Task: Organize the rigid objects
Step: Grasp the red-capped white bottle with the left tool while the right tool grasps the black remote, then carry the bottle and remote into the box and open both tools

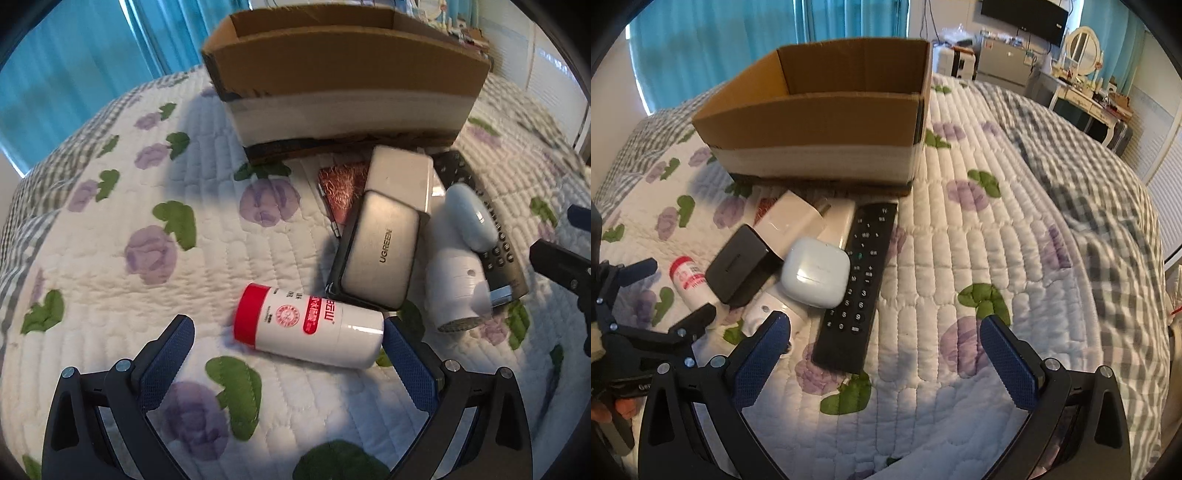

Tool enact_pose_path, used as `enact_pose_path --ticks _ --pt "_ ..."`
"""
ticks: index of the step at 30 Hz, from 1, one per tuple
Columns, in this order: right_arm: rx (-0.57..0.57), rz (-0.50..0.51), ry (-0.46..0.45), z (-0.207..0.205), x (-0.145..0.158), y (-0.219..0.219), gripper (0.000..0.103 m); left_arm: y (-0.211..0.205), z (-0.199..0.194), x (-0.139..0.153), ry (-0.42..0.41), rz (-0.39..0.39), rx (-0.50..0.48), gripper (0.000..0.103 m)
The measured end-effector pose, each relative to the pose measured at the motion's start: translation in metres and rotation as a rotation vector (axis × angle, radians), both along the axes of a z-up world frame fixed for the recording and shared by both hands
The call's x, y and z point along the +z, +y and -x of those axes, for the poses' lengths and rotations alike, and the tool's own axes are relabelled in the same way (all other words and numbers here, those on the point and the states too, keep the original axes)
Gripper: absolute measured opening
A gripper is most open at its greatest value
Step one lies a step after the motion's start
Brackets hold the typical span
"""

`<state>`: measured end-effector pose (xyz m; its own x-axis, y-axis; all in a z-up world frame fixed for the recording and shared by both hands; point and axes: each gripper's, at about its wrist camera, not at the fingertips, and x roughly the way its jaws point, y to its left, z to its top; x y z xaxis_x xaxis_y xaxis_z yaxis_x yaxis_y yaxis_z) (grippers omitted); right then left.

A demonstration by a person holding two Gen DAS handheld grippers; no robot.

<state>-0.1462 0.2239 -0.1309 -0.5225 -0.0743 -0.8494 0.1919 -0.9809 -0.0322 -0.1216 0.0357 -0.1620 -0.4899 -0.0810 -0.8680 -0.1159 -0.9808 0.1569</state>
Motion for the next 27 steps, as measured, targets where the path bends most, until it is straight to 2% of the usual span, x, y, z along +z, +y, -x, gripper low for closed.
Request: enact_pose_path --ticks 2,3,4,8,11,13,15,17,20,21,27 --pt "-0.010 -0.003 -0.015 0.003 -0.005 0.001 0.103 0.007 0.002 -0.008 -0.023 0.028 -0.028 0.100" --pt "-0.018 -0.002 -0.022 0.004 -0.006 0.002 0.103 0.012 0.001 -0.010 -0.021 0.045 -0.043 0.093" --pt "-0.025 -0.002 -0.027 0.006 -0.008 0.003 0.102 0.014 0.001 -0.012 -0.021 0.052 -0.055 0.081" --pt "-0.045 0.005 -0.043 0.011 -0.012 0.005 0.091 0.011 -0.006 -0.004 0.004 0.031 -0.039 0.081" --pt "-0.038 0.006 -0.073 0.017 -0.018 0.003 0.082 0.001 -0.013 0.014 0.060 -0.002 0.005 0.081" --pt "-0.019 0.017 -0.110 0.022 -0.026 -0.002 0.066 -0.004 -0.018 0.023 0.087 -0.027 0.019 0.081" --pt "-0.005 0.017 -0.151 0.028 -0.035 -0.008 0.062 -0.007 -0.022 0.032 0.114 -0.050 0.024 0.081" --pt "0.004 0.016 -0.149 0.031 -0.037 -0.012 0.061 -0.009 -0.023 0.036 0.125 -0.061 0.023 0.081" --pt "0.027 0.012 -0.143 0.038 -0.040 -0.024 0.050 -0.011 -0.024 0.038 0.125 -0.077 0.023 0.081" --pt "0.039 0.016 -0.144 0.041 -0.042 -0.029 0.041 -0.011 -0.024 0.037 0.122 -0.081 0.024 0.081" --pt "0.040 -0.020 -0.107 0.045 -0.043 -0.041 0.032 -0.020 -0.011 0.032 0.112 -0.085 0.020 0.081"
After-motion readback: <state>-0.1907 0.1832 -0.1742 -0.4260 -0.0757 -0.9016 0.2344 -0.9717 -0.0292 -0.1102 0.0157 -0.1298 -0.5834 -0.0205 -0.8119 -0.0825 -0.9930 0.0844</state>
